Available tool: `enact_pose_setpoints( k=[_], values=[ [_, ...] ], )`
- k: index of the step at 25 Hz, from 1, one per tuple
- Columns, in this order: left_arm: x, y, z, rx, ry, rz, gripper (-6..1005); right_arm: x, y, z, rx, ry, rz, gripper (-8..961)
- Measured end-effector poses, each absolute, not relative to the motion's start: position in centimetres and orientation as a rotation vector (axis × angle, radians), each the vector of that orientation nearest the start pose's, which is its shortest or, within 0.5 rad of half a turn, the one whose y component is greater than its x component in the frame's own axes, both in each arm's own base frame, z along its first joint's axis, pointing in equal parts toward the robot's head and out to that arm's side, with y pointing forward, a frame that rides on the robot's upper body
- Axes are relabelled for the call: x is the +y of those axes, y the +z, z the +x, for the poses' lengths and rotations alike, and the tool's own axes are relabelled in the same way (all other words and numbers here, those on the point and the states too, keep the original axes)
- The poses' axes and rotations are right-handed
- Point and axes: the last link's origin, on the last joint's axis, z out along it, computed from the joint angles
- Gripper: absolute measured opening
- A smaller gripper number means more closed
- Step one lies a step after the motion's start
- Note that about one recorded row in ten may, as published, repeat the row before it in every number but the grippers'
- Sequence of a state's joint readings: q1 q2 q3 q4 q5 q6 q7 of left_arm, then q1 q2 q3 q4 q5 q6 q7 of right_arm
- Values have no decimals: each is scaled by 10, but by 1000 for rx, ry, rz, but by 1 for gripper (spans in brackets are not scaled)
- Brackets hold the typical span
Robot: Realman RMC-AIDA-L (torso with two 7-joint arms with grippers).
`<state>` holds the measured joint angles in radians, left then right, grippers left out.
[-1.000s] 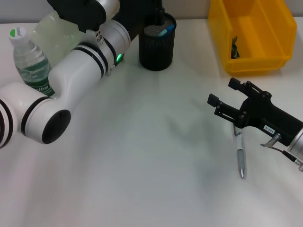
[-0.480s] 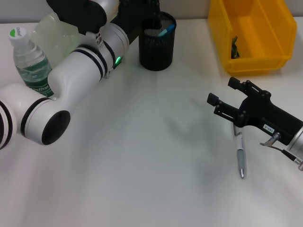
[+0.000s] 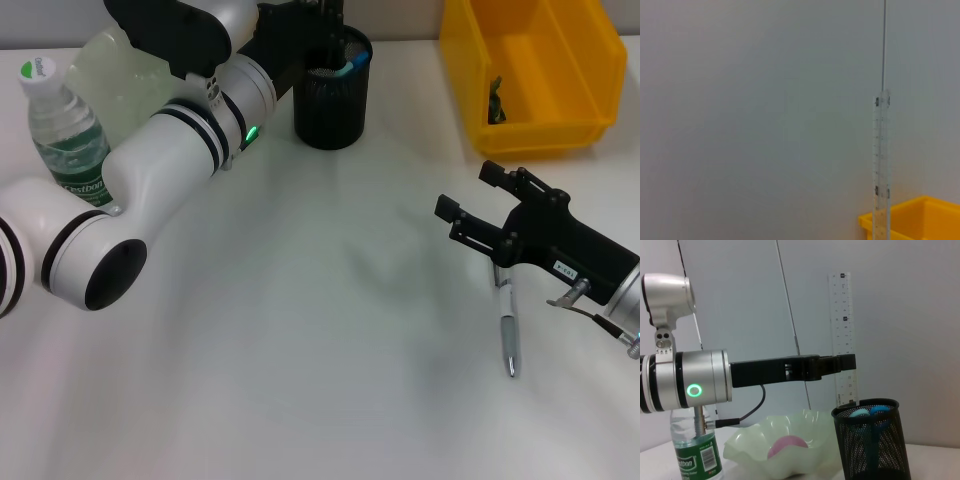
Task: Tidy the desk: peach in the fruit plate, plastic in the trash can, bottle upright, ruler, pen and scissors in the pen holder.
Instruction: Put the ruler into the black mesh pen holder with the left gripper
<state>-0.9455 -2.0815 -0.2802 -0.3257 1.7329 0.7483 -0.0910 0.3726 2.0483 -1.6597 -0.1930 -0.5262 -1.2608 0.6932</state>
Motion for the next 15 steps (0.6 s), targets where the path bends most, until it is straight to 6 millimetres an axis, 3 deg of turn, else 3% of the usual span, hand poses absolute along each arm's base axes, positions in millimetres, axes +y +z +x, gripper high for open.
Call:
enact_pose_setpoints(
  k=[5,14,15],
  values=[
    [429,-101,-155,-504,-730,-2041,28,290,-56,304,623,891,-2229,826],
    [430,-101,-154,-508,-734,-2038,193,290,-57,303,621,893,-2230,826],
    [430,-100,-154,-513,-739,-2033,245,290,-56,303,621,894,-2228,826]
  ],
)
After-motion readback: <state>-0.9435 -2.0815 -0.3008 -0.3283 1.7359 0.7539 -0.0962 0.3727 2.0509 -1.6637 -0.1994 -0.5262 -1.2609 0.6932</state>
